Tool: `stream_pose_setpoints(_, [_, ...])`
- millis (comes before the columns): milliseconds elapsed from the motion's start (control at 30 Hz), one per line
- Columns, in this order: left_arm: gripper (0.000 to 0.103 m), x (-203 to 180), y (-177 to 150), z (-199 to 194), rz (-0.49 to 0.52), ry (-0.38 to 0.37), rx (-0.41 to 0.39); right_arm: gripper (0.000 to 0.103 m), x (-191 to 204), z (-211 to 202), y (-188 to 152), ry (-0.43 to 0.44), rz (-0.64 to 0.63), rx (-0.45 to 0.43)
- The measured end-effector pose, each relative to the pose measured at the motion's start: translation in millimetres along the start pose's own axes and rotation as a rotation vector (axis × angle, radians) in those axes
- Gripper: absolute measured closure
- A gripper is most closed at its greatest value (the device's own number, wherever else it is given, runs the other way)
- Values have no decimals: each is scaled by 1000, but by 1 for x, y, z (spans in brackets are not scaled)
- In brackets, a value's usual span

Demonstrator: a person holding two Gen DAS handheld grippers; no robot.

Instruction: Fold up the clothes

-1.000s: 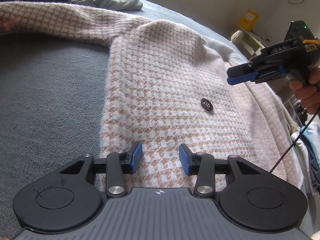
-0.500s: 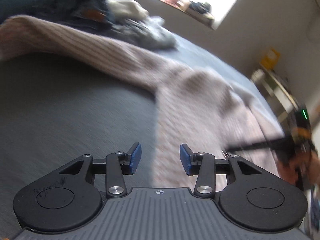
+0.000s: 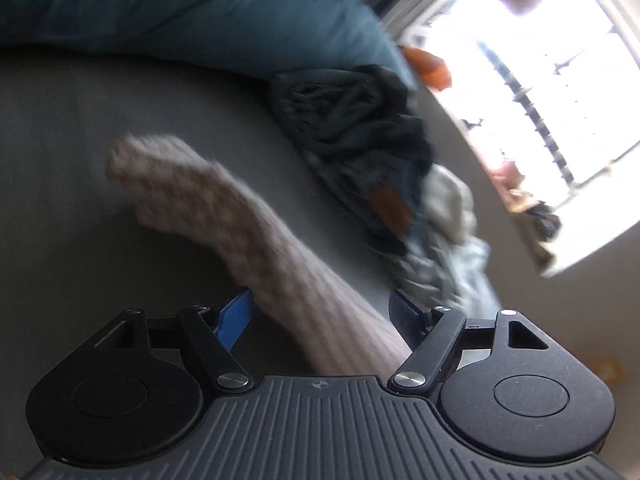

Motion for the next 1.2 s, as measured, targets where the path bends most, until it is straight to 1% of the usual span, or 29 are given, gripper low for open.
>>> stream_pose_setpoints(67, [29, 9, 10, 16, -31, 92, 2, 75, 1, 0, 0, 2, 4, -2])
stream_pose_setpoints(100, [30, 17, 10, 22, -70, 110, 12, 74, 1, 0, -1, 2, 5, -3])
stream_pose_setpoints(167, [38, 31, 12, 34, -147, 147, 31, 74, 1, 0, -1, 3, 7, -6])
stream_pose_setpoints(200, [58, 31, 12, 39, -142, 158, 28, 74, 2, 0, -1, 3, 7, -7])
stream_pose_setpoints(233, [76, 31, 13, 43, -136, 169, 24, 74, 2, 0, -2, 3, 8, -8])
stream_pose_setpoints(267, [81, 31, 14, 47, -129, 180, 20, 74, 3, -1, -2, 3, 8, -9])
stream_pose_setpoints(300, [87, 26, 17, 46, -101, 174, 5, 74, 3, -1, -2, 3, 8, -10])
stream_pose_setpoints(333, [89, 14, 23, 42, -73, 143, -22, 74, 3, -1, -2, 2, 8, -10])
stream_pose_setpoints(367, [90, 1, 29, 38, -46, 110, -51, 74, 3, -1, -2, 3, 8, -11])
stream_pose_setpoints(433, [91, -39, 45, 14, 44, -92, -150, 74, 2, -2, -3, 6, 9, -14])
stream_pose_setpoints(467, [91, -61, 49, -4, 117, -205, -209, 74, 2, -2, -3, 8, 10, -16])
stream_pose_setpoints(533, [90, -94, 48, -38, 279, -359, -317, 74, 1, -2, -4, 13, 13, -21])
stream_pose_setpoints(567, [90, -95, 46, -44, 305, -367, -333, 74, 0, -2, -4, 15, 16, -22])
stream_pose_setpoints(600, [89, -95, 44, -49, 330, -373, -347, 73, -1, -2, -4, 18, 20, -22])
stream_pose_setpoints(667, [88, -71, 42, -33, 300, -300, -322, 73, -3, -1, -4, 24, 31, -21])
stream_pose_setpoints(700, [89, -53, 41, -18, 280, -236, -301, 73, -3, -2, -4, 27, 37, -22])
stream_pose_setpoints(767, [87, -8, 34, 22, 284, -95, -223, 73, -4, -2, -5, 33, 41, -23])
stream_pose_setpoints(900, [82, 87, 11, 56, 81, 23, -53, 74, -4, -4, -6, 43, 54, -25])
stream_pose_setpoints(967, [78, 90, 13, 46, 69, -6, -69, 73, -4, -5, -6, 45, 59, -25])
stream_pose_setpoints(1100, [68, 105, 22, 35, -62, -20, -23, 73, -3, -5, -7, 44, 57, -26])
stream_pose_setpoints(1200, [66, 122, 21, 28, -188, -42, 7, 73, -5, -3, -7, 49, 73, -26])
Point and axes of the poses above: each gripper's, at about its wrist camera, not at the fingertips, and z roughly the way its jaws point, x to its left, y to its top, the point moved 7 cm from there along z, roughly the way its jaws point, and after that the axes turned 6 degrees about -x, right-handed, at the moved point
